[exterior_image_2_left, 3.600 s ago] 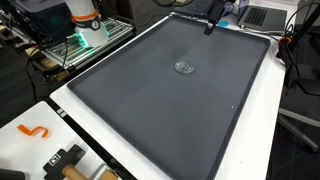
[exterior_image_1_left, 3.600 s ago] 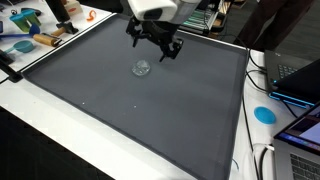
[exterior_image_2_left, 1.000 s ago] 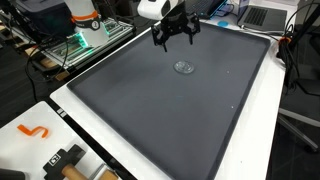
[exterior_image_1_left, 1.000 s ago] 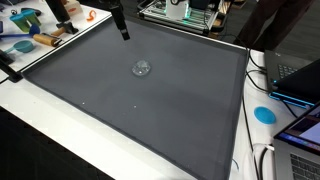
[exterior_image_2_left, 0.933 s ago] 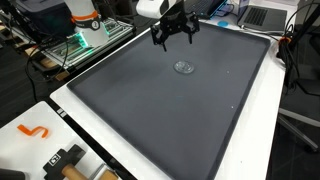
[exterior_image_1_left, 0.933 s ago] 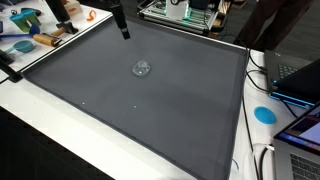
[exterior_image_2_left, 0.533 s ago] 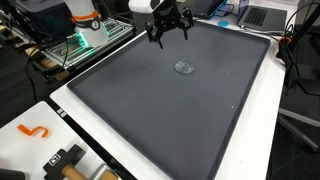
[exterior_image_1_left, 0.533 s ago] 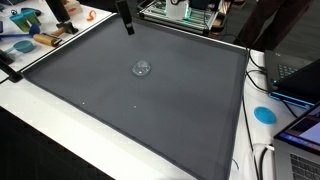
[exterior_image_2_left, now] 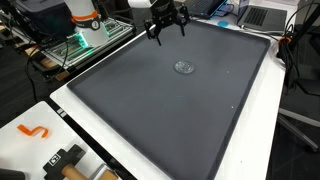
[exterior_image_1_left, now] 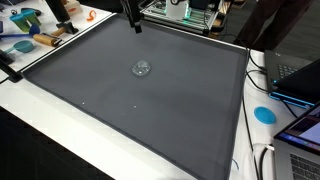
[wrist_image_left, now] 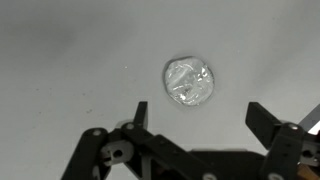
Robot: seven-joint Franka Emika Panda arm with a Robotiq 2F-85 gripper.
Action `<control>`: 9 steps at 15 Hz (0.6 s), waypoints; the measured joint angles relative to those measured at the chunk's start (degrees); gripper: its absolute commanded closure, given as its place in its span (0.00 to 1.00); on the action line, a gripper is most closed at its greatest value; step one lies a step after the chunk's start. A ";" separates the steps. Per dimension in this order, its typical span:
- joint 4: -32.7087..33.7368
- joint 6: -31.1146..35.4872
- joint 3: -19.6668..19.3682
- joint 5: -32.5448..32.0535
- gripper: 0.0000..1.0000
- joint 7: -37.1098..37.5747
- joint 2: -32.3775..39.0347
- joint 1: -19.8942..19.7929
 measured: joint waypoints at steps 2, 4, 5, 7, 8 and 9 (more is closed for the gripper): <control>-0.81 1.21 0.58 -1.87 0.00 -0.74 -0.62 0.38; -1.41 1.82 0.97 -4.70 0.00 -1.12 -1.28 0.79; -1.60 1.84 1.15 -6.16 0.00 -1.28 -1.61 0.96; -1.72 1.84 1.54 -9.02 0.00 -1.54 -2.19 1.23; -1.72 1.81 1.80 -10.70 0.00 -1.54 -2.48 1.33; -1.72 1.79 2.08 -11.96 0.00 -1.64 -2.74 1.37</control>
